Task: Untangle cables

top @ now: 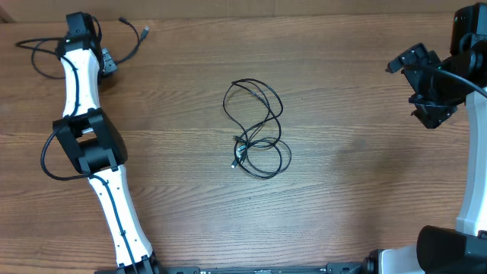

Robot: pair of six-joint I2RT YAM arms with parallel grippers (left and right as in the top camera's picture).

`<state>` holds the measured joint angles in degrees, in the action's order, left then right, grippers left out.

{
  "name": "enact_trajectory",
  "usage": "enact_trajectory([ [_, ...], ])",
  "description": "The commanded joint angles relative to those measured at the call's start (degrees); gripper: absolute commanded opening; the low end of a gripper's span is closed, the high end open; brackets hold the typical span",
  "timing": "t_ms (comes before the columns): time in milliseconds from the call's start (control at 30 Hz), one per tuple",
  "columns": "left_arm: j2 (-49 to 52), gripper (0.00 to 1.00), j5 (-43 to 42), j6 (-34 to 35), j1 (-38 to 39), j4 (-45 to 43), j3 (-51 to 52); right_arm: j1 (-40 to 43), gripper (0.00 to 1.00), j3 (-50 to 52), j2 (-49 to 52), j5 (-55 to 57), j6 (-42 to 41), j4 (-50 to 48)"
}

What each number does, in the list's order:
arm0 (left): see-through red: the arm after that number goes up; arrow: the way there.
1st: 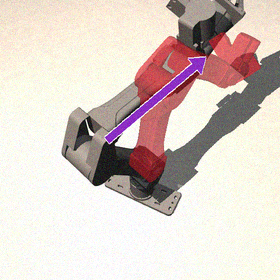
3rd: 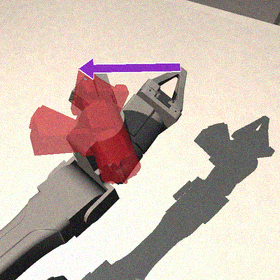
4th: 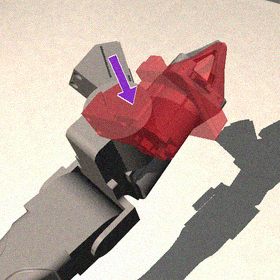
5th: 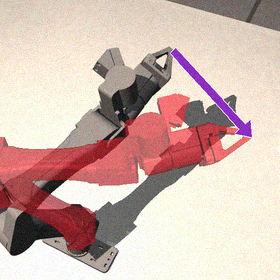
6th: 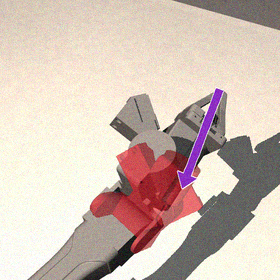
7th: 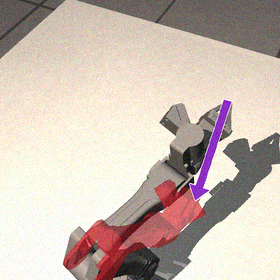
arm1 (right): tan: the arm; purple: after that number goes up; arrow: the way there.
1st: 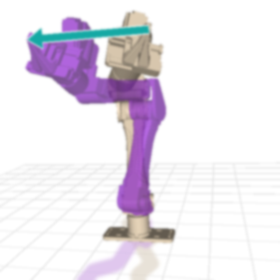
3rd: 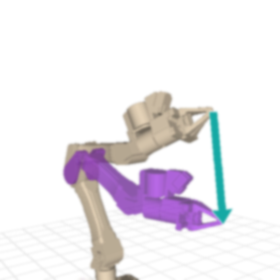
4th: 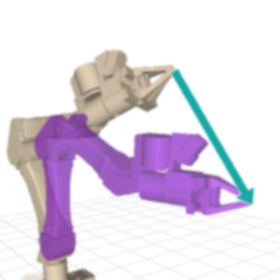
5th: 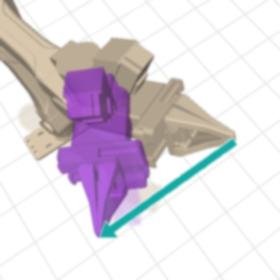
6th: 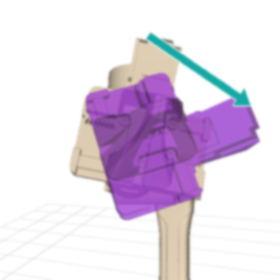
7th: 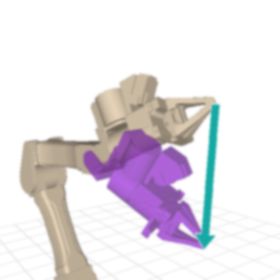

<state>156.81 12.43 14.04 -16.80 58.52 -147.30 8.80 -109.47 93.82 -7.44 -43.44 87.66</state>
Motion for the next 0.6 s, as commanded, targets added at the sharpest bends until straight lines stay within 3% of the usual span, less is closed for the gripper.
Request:
enact_trajectory([
  [0, 1.0, 0.51, -17.8, 5.7, -1.2, 4.8, -9.3, -0.1, 1.0, -0.4, -0.2, 0.5, 0.4, -0.1],
  [100, -0.2, 0.61, -41.4, 5.7, -1.0, 5.7, -14.3, -0.1, 1.0, -0.4, -0.2, 0.5, 0.4, -0.1],
  [200, -0.3, 0.78, -57.8, 7.9, 0.8, 5.4, -19.0, -0.1, 1.0, -0.4, -0.2, 0.5, 0.4, -0.1],
  [567, -0.3, 0.76, -51.8, 4.4, 13.2, 33.1, -31.5, -0.1, 1.0, -0.4, -0.2, 0.5, 0.4, -0.1],
])
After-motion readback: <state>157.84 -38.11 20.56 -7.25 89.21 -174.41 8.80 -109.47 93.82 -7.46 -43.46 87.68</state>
